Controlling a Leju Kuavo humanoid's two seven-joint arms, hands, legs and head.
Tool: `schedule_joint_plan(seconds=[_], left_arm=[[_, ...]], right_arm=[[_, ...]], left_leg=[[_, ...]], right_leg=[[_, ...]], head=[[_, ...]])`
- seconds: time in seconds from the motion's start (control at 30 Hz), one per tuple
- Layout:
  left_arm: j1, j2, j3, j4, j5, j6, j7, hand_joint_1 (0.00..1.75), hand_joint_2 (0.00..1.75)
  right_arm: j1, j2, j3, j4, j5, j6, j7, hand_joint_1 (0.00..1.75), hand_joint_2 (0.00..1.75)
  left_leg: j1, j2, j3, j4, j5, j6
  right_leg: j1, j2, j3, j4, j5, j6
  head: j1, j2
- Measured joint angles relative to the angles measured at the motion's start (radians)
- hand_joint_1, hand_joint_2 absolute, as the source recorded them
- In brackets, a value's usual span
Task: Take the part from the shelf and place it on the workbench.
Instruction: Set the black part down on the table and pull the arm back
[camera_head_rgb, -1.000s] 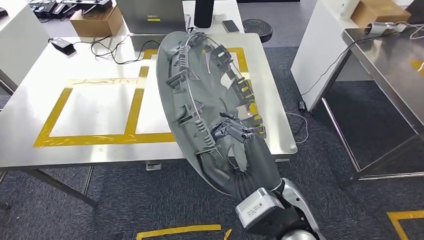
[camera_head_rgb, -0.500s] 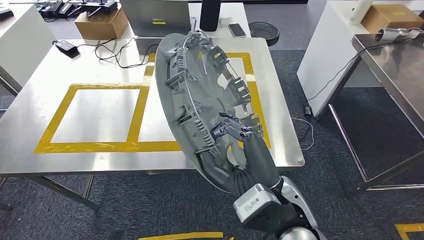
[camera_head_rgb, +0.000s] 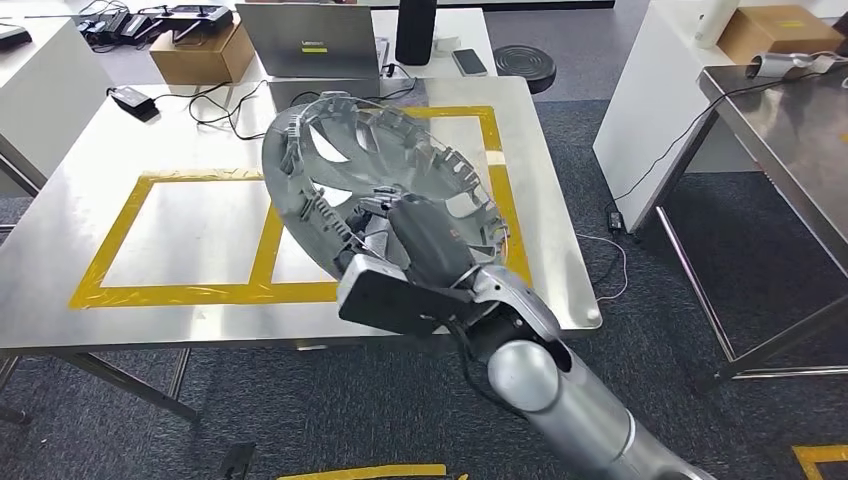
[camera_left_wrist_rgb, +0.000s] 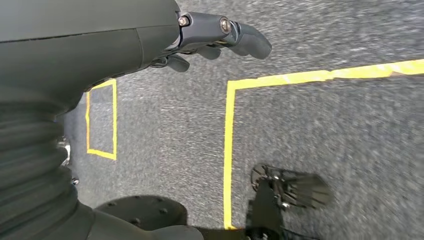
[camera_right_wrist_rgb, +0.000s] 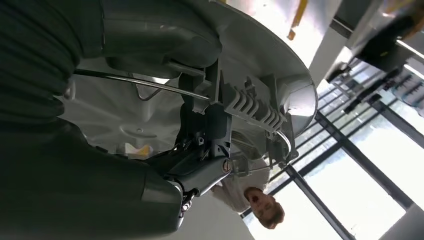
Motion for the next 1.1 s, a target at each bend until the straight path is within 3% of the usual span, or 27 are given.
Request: schedule_joint_plan(seconds=[0.17, 0.33, 0.57, 0.87, 1.1], left_arm=[[-0.035, -0.014, -0.001, 0.000, -0.010, 0.000, 0.011, 0.00, 1.75], [-0.038, -0.022, -0.001, 0.001, -0.010, 0.000, 0.016, 0.00, 1.75], [-0.038, -0.025, -0.001, 0.001, -0.019, -0.004, 0.023, 0.00, 1.75], [-0.037, -0.025, -0.014, 0.002, -0.050, -0.041, 0.044, 0.00, 1.75], [-0.044, -0.025, -0.025, 0.002, -0.063, -0.052, 0.054, 0.00, 1.75]], right_arm=[[-0.196, 0.150, 0.055, 0.349, 0.053, 0.092, 0.058, 1.75, 1.75], [-0.282, 0.222, 0.199, 0.487, -0.037, 0.121, 0.193, 1.75, 1.75], [-0.351, 0.251, 0.343, 0.589, -0.096, 0.128, 0.226, 1.75, 1.75], [-0.380, 0.242, 0.376, 0.720, -0.108, 0.098, 0.228, 1.75, 1.75], [-0.383, 0.229, 0.390, 0.757, -0.084, 0.109, 0.297, 1.75, 1.75]], left_leg=[[0.000, -0.001, -0.001, 0.000, 0.003, -0.001], [0.000, 0.000, -0.001, 0.000, 0.003, -0.001], [0.000, -0.002, -0.003, 0.000, 0.002, 0.000], [0.000, -0.001, -0.002, 0.002, 0.002, 0.001], [0.000, -0.001, -0.002, 0.002, 0.002, 0.001]], right_leg=[[0.001, 0.000, 0.000, 0.000, 0.002, -0.001], [0.001, 0.000, -0.001, 0.000, 0.002, -0.001], [0.001, 0.000, -0.001, -0.003, 0.002, 0.000], [0.000, 0.000, 0.000, -0.003, 0.004, 0.002], [0.000, 0.000, 0.000, -0.003, 0.004, 0.002]], head=[[0.000, 0.000], [0.000, 0.000], [0.000, 0.000], [0.000, 0.000], [0.000, 0.000]])
